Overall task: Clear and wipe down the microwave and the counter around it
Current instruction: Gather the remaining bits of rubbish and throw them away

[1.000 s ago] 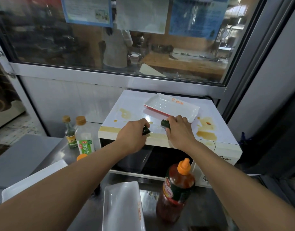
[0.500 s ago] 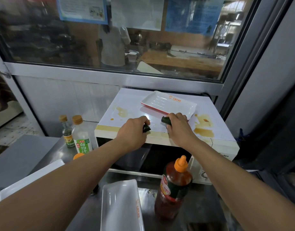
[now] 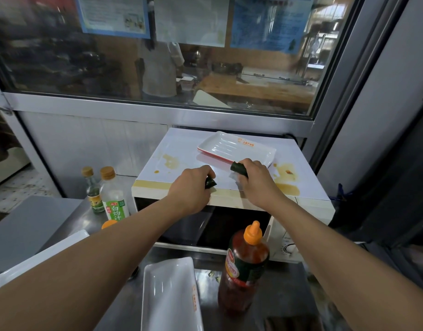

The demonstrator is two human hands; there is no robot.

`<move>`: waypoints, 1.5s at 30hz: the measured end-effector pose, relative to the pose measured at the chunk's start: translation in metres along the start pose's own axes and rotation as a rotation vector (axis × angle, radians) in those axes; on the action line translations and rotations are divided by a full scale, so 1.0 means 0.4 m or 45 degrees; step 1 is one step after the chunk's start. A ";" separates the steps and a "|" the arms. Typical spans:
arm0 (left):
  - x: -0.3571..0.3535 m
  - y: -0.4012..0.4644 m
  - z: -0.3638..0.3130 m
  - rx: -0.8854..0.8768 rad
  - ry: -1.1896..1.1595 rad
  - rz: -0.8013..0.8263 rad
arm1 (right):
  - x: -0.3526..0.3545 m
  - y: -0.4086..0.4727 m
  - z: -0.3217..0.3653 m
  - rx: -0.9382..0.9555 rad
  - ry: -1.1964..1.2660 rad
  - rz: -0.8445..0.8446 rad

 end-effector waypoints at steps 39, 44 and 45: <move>-0.026 -0.338 -0.404 -0.728 -0.099 0.101 | 0.297 -0.649 -0.026 -0.492 0.135 -0.484; -0.057 -0.488 -0.485 -0.842 -0.109 0.183 | 0.323 -0.865 -0.035 -0.568 0.119 -0.574; -0.063 -0.514 -0.495 -0.853 -0.106 0.195 | 0.325 -0.898 -0.033 -0.580 0.117 -0.577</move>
Point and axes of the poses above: each hand's wrist, its own y-axis towards the middle knuckle, its own x-axis out of the back of the hand, z = x × y, the point moved 3 cm from there along y, towards the middle knuckle, and after that the axes turned 12 degrees about y, right-handed, at the moved point
